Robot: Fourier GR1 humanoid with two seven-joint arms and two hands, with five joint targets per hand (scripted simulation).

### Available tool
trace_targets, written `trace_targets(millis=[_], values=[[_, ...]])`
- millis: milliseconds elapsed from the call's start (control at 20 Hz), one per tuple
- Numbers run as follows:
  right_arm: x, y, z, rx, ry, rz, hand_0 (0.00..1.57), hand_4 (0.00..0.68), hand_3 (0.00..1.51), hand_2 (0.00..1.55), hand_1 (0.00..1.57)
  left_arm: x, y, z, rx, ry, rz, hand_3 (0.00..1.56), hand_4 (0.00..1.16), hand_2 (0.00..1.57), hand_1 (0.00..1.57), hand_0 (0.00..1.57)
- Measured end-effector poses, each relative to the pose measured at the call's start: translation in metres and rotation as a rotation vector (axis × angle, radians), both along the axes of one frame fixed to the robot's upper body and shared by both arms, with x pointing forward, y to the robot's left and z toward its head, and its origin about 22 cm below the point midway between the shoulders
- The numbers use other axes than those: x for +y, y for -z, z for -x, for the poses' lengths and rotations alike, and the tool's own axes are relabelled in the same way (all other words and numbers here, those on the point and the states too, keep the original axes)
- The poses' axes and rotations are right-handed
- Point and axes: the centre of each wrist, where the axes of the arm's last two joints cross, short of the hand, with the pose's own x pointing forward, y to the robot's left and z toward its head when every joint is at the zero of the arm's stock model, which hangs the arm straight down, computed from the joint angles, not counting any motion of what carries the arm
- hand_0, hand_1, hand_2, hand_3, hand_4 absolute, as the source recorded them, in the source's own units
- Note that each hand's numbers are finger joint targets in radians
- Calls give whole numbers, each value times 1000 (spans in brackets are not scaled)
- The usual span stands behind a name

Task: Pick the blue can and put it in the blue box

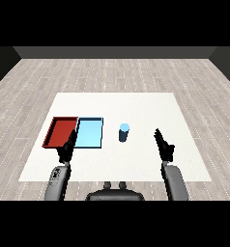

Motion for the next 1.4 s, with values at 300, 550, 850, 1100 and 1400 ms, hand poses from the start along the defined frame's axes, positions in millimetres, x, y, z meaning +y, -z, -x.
trace_targets(millis=[300,550,850,1100,1400], values=[[20,-9,-41,-36,-1,-8,0,0,0,0,0,-2,-1,-3,-6,39,-13,0,0,0,0,0],[37,-25,-55,-245,-89,-167,0,0,0,0,0,-12,-20,-11,-312,50,109,0,0,0,0,0],[36,-21,-70,-327,-136,-235,0,0,0,0,0,-5,-8,-15,-444,58,161,0,0,0,0,0],[29,-16,-77,-342,-142,-248,0,0,0,0,0,-2,-14,-11,-465,57,179,0,0,0,0,0],[36,-5,-86,-321,-129,-256,0,0,0,0,0,-4,-6,-9,-465,51,187,0,0,0,0,0]])
